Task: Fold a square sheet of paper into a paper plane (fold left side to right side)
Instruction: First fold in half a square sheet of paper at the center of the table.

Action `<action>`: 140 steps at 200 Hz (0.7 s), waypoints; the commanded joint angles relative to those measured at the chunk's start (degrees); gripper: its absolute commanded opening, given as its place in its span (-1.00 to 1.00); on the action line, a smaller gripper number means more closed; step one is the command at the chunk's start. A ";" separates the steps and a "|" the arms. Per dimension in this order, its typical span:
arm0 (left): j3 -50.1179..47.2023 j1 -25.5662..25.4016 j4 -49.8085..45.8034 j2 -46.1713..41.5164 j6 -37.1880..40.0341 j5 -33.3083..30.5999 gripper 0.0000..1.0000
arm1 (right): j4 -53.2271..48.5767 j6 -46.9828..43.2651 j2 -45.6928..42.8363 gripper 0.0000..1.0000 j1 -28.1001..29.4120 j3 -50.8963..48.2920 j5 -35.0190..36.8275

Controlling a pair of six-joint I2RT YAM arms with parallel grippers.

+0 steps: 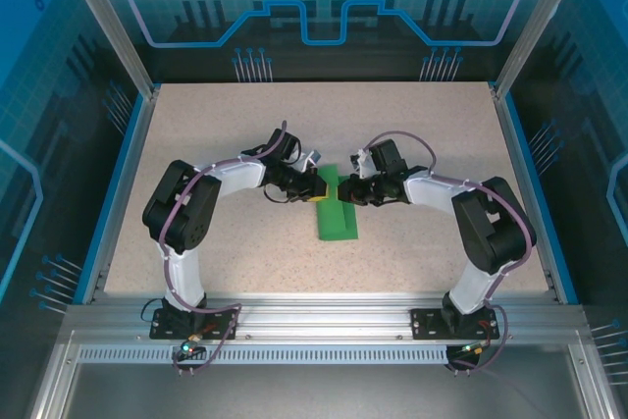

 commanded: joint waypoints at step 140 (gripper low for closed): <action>2.71 -2.31 -9.49 0.95 1.95 -10.05 0.03 | -11.51 -2.75 4.20 -0.89 0.63 3.85 11.02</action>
